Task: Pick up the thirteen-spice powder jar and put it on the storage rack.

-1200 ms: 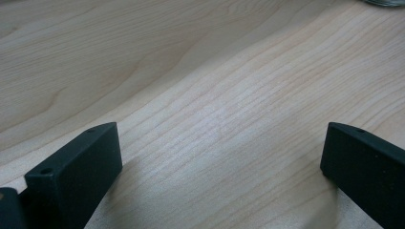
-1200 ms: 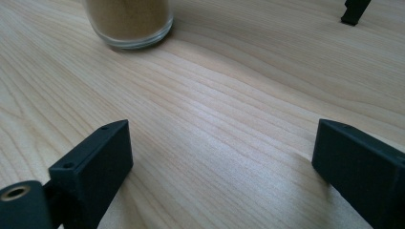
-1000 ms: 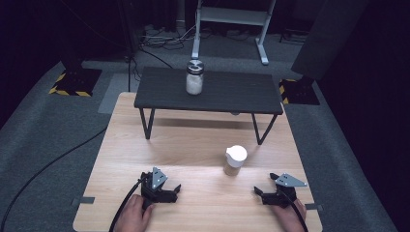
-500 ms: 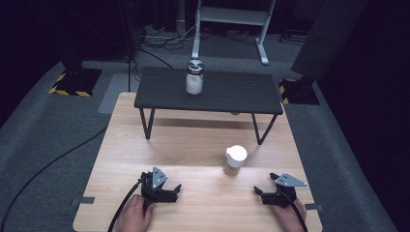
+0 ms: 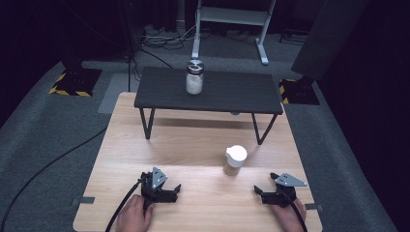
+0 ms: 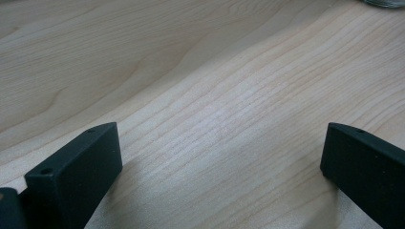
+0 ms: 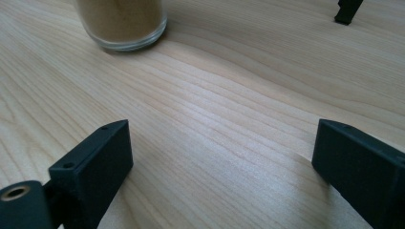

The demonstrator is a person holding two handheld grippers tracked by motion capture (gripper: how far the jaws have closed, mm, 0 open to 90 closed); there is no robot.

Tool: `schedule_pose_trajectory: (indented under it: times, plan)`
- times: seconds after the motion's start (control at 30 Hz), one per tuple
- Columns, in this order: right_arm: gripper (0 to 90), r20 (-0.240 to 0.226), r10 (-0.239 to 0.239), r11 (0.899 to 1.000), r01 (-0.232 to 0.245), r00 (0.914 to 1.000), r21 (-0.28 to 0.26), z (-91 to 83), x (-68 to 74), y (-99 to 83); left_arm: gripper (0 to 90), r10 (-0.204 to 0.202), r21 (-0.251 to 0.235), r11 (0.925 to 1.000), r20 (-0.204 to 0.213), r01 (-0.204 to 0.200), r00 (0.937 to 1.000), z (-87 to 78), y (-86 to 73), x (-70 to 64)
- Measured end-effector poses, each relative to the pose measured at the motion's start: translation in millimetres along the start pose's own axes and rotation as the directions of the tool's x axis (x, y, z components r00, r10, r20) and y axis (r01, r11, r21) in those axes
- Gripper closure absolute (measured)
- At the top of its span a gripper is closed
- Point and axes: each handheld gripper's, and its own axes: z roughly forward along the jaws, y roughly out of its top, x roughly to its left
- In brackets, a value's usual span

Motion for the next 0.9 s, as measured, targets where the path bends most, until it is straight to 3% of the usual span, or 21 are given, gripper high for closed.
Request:
schedule_pose_trajectory:
  times: [0.9]
  plan:
    - [6.4,0.012,0.008,1.000,-0.008,0.9999,0.001,-0.2,1.9,0.0,0.3,0.004,0.002,1.0000,0.002,-0.004,1.0000,0.3,0.7,1.0]
